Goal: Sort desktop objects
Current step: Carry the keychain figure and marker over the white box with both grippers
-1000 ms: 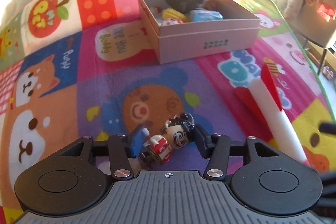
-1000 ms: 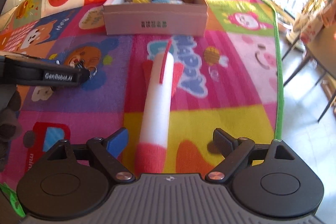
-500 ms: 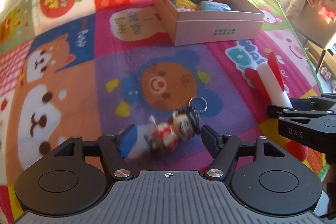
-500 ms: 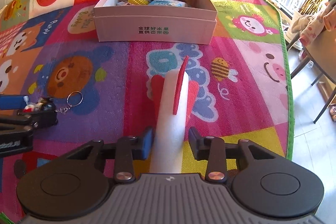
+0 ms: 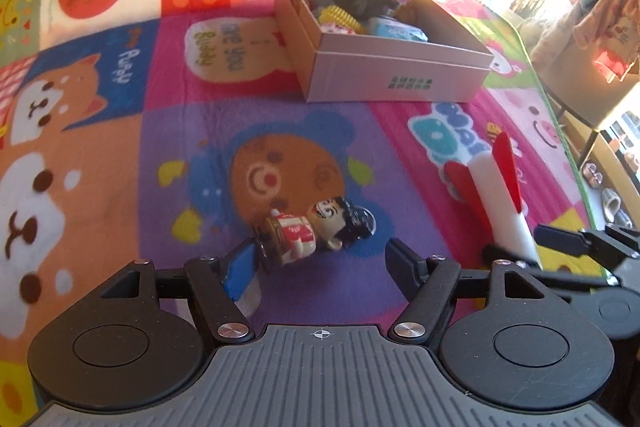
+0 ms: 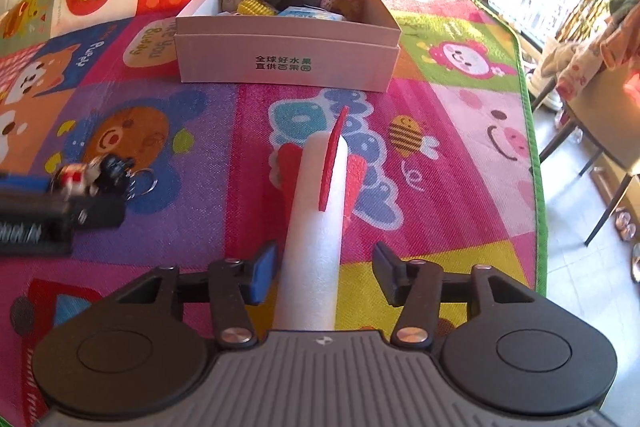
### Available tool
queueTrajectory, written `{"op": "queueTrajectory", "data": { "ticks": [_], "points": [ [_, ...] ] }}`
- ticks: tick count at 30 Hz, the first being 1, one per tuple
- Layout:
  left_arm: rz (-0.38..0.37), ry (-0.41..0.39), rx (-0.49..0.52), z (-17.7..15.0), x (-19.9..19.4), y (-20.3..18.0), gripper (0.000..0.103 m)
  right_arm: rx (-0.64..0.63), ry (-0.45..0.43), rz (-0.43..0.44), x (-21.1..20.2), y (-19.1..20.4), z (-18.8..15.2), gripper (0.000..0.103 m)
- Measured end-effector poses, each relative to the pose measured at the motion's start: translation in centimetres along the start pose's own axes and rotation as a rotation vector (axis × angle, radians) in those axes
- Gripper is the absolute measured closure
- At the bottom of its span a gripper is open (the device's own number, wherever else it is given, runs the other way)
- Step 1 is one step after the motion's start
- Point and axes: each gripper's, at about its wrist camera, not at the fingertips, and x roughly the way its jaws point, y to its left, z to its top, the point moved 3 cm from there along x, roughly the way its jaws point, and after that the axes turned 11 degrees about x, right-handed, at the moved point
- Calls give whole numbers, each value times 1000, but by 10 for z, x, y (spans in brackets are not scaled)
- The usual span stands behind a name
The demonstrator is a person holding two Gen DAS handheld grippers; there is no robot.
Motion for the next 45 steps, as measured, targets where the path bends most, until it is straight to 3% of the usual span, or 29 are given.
{"op": "queueTrajectory", "data": {
  "ticks": [8,10,12,19,24,31,34,37,41,44,45],
  "points": [
    [79,-5,111,9,16,-9,33,-14,0,23,2,-2,3,50],
    [76,-9,139,6,13,-12,33,-18,2,36,2,-1,3,65],
    [73,-7,167,1,6,-16,33,-36,0,39,0,0,2,71],
    [19,38,218,-7,-33,-33,34,-28,20,75,-32,-18,5,74],
    [-8,-37,209,35,-70,-39,34,7,-39,102,-79,-41,41,75],
    [16,-205,181,113,-92,-34,34,25,-122,194,-108,-56,137,75],
    [34,-255,179,133,-85,-28,34,48,-89,246,-98,-60,185,75],
    [49,-250,146,145,-65,-20,34,31,-43,265,-71,-53,222,75],
    [45,-230,117,145,-52,-10,34,-33,25,224,-21,-31,250,75],
    [53,-197,127,140,-46,-7,34,-47,133,216,26,-12,265,75],
    [58,-186,131,139,-43,-6,34,-39,133,195,40,-9,268,71]
  ]
}}
